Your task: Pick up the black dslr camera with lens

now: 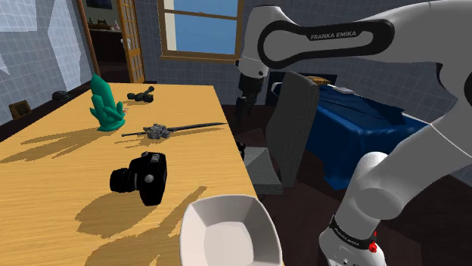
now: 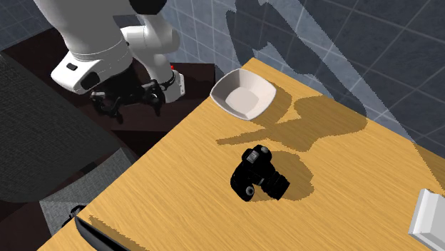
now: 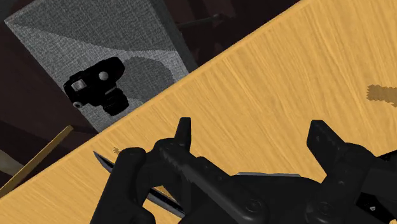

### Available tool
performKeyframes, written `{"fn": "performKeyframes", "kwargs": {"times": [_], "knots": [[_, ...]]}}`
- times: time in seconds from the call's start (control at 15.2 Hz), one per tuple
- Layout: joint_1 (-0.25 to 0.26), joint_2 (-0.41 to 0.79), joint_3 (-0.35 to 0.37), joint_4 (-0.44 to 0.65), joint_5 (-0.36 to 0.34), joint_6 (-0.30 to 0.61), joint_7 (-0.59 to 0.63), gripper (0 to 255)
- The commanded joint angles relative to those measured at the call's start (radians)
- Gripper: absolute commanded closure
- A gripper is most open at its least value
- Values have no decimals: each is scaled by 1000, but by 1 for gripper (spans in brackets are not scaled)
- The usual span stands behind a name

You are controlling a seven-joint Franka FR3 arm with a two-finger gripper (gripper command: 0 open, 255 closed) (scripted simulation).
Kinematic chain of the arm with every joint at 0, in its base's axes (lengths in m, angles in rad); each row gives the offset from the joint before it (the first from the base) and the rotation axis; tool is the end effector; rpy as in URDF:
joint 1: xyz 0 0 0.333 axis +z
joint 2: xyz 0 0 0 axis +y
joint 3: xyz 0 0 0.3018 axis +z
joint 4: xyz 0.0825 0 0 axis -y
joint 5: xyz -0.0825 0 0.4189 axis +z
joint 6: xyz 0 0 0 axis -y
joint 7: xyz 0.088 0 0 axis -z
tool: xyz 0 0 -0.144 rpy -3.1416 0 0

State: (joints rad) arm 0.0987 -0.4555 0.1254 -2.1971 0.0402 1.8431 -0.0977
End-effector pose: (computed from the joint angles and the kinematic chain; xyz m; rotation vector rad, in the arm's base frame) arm 0.4573 0.1131 0.5142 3.0918 0.4719 0.1554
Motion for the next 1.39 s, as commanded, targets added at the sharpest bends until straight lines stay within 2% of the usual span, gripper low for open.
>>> {"fn": "performKeyframes", "kwargs": {"times": [0.0, 0.66, 1.32], "knots": [[17, 66, 21, 49, -2, 25, -11, 0], [95, 349, 129, 286, -49, 100, -53, 0], [200, 635, 225, 577, -165, 104, -75, 0]]}}
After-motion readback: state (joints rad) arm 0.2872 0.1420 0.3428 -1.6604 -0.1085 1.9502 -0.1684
